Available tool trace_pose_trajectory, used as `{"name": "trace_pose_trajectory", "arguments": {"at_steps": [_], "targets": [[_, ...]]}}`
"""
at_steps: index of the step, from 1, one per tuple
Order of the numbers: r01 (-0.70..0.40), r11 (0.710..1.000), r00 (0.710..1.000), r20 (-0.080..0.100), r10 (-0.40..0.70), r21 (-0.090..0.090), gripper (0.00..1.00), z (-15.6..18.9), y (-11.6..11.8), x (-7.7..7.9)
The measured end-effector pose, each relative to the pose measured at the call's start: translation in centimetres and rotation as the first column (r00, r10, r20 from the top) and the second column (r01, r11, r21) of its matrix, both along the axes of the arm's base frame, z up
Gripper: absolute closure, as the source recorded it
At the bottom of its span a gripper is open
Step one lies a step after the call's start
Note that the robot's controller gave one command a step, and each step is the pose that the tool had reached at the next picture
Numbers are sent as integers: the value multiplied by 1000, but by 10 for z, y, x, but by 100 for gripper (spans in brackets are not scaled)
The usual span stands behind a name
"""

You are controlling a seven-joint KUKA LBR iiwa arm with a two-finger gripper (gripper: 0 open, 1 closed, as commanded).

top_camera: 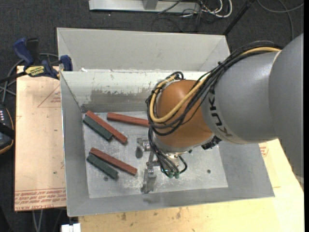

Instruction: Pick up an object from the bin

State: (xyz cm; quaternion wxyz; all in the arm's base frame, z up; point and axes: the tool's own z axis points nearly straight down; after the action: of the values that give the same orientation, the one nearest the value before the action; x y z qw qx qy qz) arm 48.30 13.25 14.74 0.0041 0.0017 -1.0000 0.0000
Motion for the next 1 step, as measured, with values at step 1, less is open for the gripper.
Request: {"name": "trace_pose_trajectory", "arguments": {"at_steps": [1], "targets": [[110, 994, 994, 6, -110, 1, 0, -81, 16, 13]]}}
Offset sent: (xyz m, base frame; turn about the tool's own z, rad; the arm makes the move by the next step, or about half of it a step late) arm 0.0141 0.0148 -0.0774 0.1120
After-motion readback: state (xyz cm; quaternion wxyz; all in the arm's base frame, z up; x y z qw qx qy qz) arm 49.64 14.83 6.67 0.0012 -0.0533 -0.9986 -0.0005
